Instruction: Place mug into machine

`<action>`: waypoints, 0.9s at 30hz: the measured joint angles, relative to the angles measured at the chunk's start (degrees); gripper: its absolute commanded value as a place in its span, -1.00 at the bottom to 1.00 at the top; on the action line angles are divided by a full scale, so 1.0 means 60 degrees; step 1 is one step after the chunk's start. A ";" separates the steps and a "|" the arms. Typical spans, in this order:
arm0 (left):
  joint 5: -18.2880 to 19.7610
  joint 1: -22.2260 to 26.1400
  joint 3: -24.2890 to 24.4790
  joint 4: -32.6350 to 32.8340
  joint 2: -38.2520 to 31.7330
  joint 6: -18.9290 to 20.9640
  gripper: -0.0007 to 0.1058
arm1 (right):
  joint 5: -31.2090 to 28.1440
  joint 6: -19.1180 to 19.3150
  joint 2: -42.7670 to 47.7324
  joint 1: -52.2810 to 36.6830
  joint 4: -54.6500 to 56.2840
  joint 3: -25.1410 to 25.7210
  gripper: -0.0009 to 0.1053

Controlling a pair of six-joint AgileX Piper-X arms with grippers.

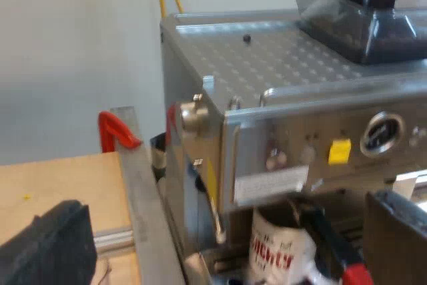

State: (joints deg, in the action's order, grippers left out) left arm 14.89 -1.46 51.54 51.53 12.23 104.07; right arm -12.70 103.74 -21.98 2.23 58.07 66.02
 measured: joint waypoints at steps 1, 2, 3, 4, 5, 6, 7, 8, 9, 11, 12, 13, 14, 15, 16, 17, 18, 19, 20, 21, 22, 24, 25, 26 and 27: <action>0.0002 0.0002 0.0000 0.0229 -0.0244 -0.0055 0.55 | 0.0000 0.0000 0.0345 0.0000 0.0051 0.0000 0.34; 0.0003 0.0002 0.0000 0.0325 -0.0344 -0.0073 0.55 | 0.0000 0.0000 0.0400 0.0000 0.0067 0.0000 0.34; 0.0003 0.0002 0.0000 0.0829 -0.1068 -0.0175 0.55 | 0.0000 0.0000 0.0790 0.0000 0.0150 0.0000 0.34; 0.0003 0.0002 0.0000 0.0996 -0.1386 -0.0211 0.55 | 0.0000 0.0000 0.1038 0.0000 0.0201 0.0000 0.34; 0.0003 0.0002 0.0000 0.1088 -0.1539 -0.0218 0.55 | 0.0000 0.0000 0.1190 0.0000 0.0217 0.0000 0.34; 0.0003 0.0002 0.0017 0.1183 -0.1793 -0.0214 0.55 | 0.0048 0.0000 0.1496 0.0000 0.0216 -0.0048 0.34; 0.0003 0.0002 0.0026 0.1310 -0.2025 -0.0214 0.55 | 0.0076 0.0000 0.1809 0.0000 0.0216 -0.0123 0.34; 0.0003 0.0002 0.0039 0.1380 -0.2101 -0.0214 0.55 | 0.0080 0.0000 0.1963 0.0000 0.0216 -0.0177 0.34; 0.0003 0.0002 0.0043 0.1422 -0.2187 -0.0214 0.55 | 0.0093 0.0000 0.2225 0.0000 0.0216 -0.0288 0.34; 0.0003 0.0002 0.0043 0.1494 -0.2191 -0.0214 0.55 | 0.0092 0.0000 0.2775 0.0000 0.0216 -0.0603 0.34; 0.0003 0.0002 0.0043 0.1693 -0.2191 -0.0214 0.55 | 0.0092 0.0000 0.3049 0.0000 0.0216 -0.0781 0.33; 0.0003 0.0002 0.0043 0.1854 -0.2191 -0.0214 0.55 | 0.0092 0.0000 0.3220 0.0000 0.0234 -0.0896 0.33; 0.0003 0.0002 0.0043 0.2043 -0.2191 -0.0214 0.55 | 0.0092 0.0000 0.3430 0.0000 0.0224 -0.1057 0.33; 0.0003 0.0002 0.0043 0.2299 -0.2191 -0.0214 0.55 | 0.0092 -0.0064 0.3699 0.0000 0.0282 -0.1279 0.33; 0.0003 0.0002 0.0080 0.2563 -0.2191 -0.0214 0.55 | 0.0092 -0.0075 0.3725 0.0000 0.0287 -0.1303 0.33; 0.0003 0.0002 0.0113 0.2914 -0.2191 -0.0214 0.55 | 0.0092 -0.0160 0.3831 0.0000 0.0304 -0.1474 0.33; -0.0028 0.0002 0.0114 0.3222 -0.2191 -0.0214 0.55 | 0.0092 -0.0267 0.3844 0.0000 0.0633 -0.1572 0.33; -0.0052 0.0002 0.0114 0.3348 -0.2191 -0.0214 0.55 | 0.0136 -0.0289 0.3841 0.0000 0.1006 -0.1718 0.33; -0.0098 0.0002 0.0114 0.3424 -0.2191 -0.0214 0.55 | 0.0190 -0.0297 0.3841 0.0000 0.1102 -0.1774 0.33; -0.0228 0.0002 0.0114 0.3480 -0.2191 -0.0214 0.55 | 0.0340 -0.0330 0.3822 0.0000 0.1320 -0.1962 0.33; -0.0428 0.0002 0.0076 0.3376 -0.2191 -0.0214 0.55 | 0.0503 -0.0331 0.3823 0.0000 0.1218 -0.2167 0.33; -0.0684 0.0002 -0.0029 0.3153 -0.2191 -0.0214 0.55 | 0.0773 -0.0351 0.3827 0.0000 0.0921 -0.2559 0.33; -0.0684 0.0002 -0.0046 0.3125 -0.2191 -0.0214 0.55 | 0.0828 -0.0351 0.3819 0.0000 0.0896 -0.2634 0.33; -0.0764 0.0002 -0.0119 0.3035 -0.2191 -0.0214 0.55 | 0.0871 -0.0351 0.3809 0.0000 0.0873 -0.2704 0.33; -0.0953 0.0002 -0.0538 0.2601 -0.2191 -0.0214 0.55 | 0.0985 -0.0351 0.3802 0.0000 0.0774 -0.3004 0.33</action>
State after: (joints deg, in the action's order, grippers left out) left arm 9.17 -1.45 48.32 67.14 -0.92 102.78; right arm -6.79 101.63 0.83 2.23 62.71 48.00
